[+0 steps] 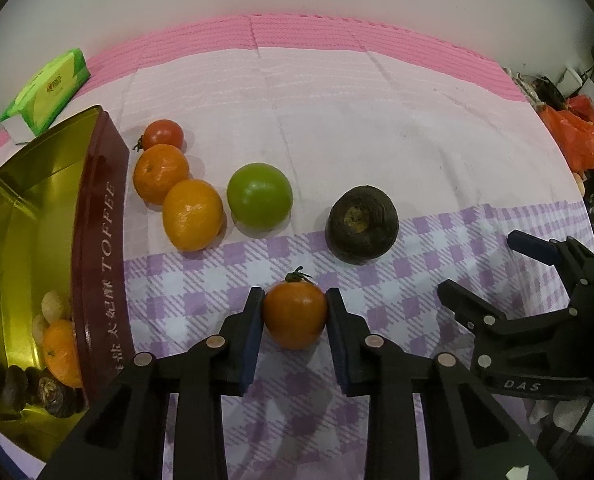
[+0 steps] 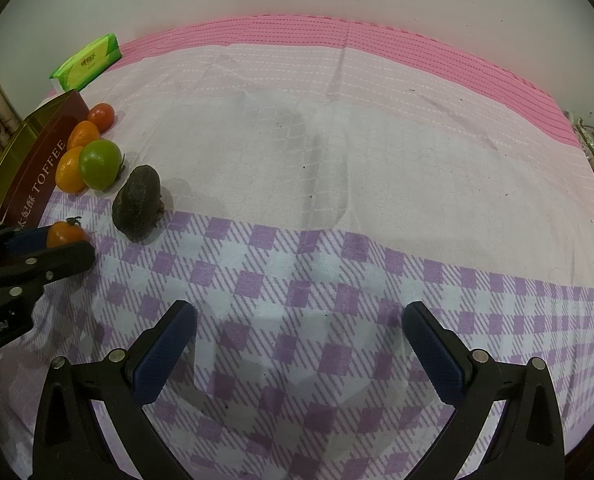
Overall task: Organize fruits
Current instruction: 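Close the left gripper on the red tomato, then carry the red tomato with the left gripper over the tray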
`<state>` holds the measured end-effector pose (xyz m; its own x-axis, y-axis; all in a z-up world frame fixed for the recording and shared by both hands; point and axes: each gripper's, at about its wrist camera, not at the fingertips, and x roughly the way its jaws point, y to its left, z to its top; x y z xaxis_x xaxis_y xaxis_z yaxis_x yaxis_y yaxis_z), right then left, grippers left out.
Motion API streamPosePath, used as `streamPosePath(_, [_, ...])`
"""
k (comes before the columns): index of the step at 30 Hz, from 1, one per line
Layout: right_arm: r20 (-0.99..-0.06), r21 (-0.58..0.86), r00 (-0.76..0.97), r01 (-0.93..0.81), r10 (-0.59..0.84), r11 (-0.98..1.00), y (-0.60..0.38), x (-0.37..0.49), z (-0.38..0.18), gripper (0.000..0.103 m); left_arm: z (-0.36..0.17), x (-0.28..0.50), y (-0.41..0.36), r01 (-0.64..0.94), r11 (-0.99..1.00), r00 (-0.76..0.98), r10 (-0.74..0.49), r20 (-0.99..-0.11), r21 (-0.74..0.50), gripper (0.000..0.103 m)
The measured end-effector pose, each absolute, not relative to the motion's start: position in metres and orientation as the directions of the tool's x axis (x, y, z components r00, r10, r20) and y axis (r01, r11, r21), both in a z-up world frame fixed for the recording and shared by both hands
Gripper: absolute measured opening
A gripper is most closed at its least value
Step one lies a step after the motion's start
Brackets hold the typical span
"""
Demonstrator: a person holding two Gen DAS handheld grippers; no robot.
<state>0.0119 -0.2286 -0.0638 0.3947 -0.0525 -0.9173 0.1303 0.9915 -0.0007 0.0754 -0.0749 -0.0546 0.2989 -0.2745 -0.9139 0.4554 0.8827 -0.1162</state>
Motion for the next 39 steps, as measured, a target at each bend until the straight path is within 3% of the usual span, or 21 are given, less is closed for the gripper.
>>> streamPosePath(18, [-0.916,-0.002,0.398,0.133,-0.055,0.991,-0.228,0.011,-0.064,0.103,-0.011,0.071,-0.024,0.383,0.917,0.388,-0.27,-0.881,-0.112,0.027])
streamPosePath(39, [-0.912,-0.003,0.405,0.142,-0.06,0.99,-0.228,0.012,-0.064,0.103,-0.018,0.104,0.108,0.101,0.994,0.451,-0.083,-0.889,-0.042,0.027])
